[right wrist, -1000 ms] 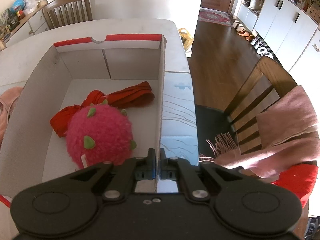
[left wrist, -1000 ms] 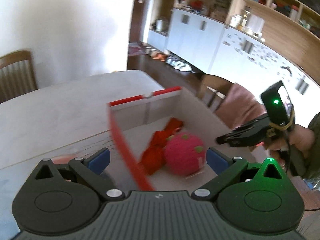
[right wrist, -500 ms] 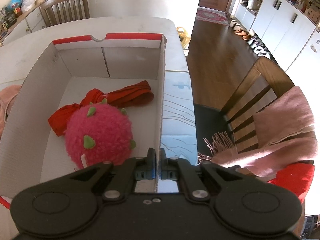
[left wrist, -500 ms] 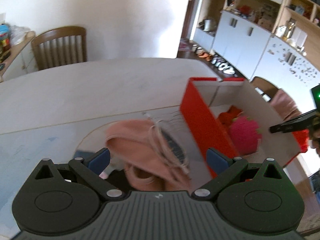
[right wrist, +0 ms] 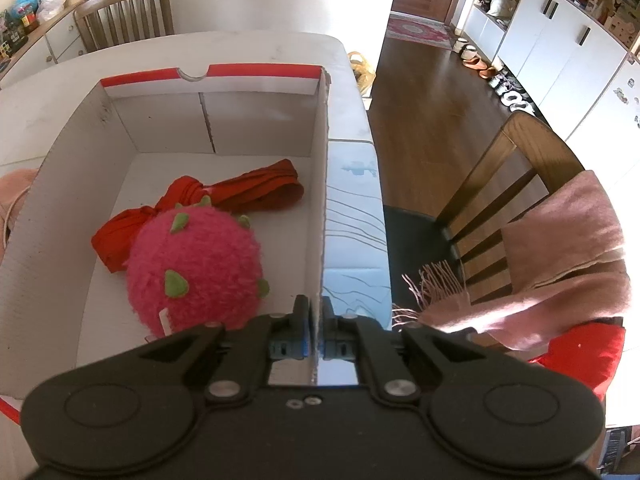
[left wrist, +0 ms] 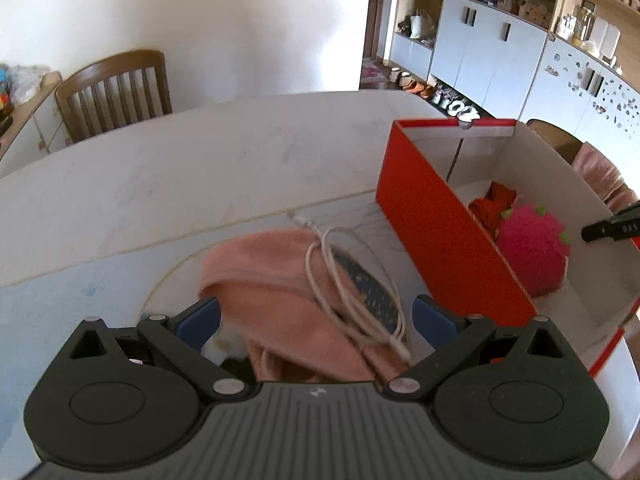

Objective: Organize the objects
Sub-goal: 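Grasp the white cable on the pink pouch with the left gripper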

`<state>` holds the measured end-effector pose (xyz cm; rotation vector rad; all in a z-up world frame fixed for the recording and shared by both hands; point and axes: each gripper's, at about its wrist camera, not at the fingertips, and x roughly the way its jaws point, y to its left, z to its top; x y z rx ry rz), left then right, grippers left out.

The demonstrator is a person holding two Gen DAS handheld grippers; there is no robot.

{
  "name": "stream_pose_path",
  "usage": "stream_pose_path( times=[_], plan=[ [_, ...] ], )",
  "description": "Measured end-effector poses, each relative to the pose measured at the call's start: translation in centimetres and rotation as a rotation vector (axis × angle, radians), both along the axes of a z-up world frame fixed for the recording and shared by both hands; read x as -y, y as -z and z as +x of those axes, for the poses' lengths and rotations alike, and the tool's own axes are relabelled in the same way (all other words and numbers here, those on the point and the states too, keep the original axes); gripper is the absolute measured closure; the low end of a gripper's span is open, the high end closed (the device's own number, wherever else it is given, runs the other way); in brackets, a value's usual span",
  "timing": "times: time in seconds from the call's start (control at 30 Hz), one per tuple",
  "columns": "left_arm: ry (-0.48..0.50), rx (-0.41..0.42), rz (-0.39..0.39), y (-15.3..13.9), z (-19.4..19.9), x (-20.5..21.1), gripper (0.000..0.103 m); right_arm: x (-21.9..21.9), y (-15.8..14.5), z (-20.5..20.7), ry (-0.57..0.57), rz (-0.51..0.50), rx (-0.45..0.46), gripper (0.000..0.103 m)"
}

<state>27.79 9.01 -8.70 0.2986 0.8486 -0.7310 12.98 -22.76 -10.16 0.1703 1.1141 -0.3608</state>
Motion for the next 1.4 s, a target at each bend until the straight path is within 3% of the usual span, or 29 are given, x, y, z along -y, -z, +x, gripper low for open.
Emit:
stream_pose_path(
  times=[0.2,0.27,0.4,0.47,0.6,0.8,0.9,0.97,1.1,1.17,1.4],
  plan=[
    [0.023,0.053,0.003,0.1,1.1,2.6,0.002,0.0,0.0,0.0,0.001,0.001,-0.001,0.099],
    [0.032,0.045,0.008,0.5,1.7,3.3,0.009,0.0,0.0,0.0,0.003,0.003,-0.001,0.099],
    [0.041,0.038,0.046,1.5,2.5,4.5,0.012,0.1,0.0,0.0,0.003,0.003,-0.002,0.099],
    [0.041,0.021,0.059,2.1,2.9,4.8,0.020,0.0,0.0,0.0,0.003,0.003,-0.002,0.099],
    [0.029,-0.002,0.088,3.2,3.6,5.3,0.025,0.0,0.0,0.0,0.002,0.002,-0.002,0.099],
    [0.038,0.015,0.161,4.7,4.0,6.1,0.036,0.1,0.1,-0.1,0.003,0.004,-0.001,0.099],
    [0.041,0.033,0.181,4.8,4.0,6.4,0.047,0.1,0.1,-0.1,0.003,0.005,-0.001,0.099],
    [0.042,0.056,0.197,4.8,3.9,6.4,0.064,0.2,0.1,-0.1,0.003,0.007,-0.001,0.099],
    [0.056,0.083,0.220,4.7,3.6,6.5,0.071,0.2,0.2,-0.1,0.004,0.011,-0.002,0.099],
    [0.069,0.098,0.221,4.6,3.3,6.5,0.082,0.2,0.3,-0.1,0.005,0.012,-0.003,0.099],
    [0.076,0.083,0.147,3.3,2.6,5.6,0.091,0.3,0.5,-0.1,0.004,0.016,-0.002,0.099]
  ],
)
